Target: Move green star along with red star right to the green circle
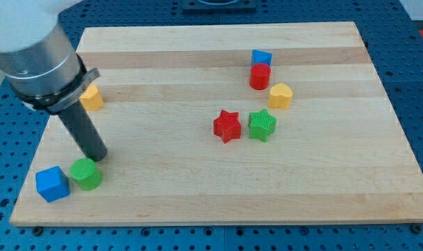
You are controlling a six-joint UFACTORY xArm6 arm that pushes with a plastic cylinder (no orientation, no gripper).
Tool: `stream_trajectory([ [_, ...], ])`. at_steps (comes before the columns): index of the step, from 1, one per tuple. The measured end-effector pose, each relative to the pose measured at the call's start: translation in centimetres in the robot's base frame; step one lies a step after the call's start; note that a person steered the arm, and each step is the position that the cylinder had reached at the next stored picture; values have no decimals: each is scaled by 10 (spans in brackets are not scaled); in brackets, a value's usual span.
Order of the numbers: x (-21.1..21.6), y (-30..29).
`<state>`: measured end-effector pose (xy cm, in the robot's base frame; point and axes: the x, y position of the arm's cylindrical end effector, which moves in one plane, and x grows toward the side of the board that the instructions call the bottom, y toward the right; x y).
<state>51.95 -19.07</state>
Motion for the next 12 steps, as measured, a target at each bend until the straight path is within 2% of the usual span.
stream_trajectory([
  [8, 14, 277],
  [12, -21, 316],
])
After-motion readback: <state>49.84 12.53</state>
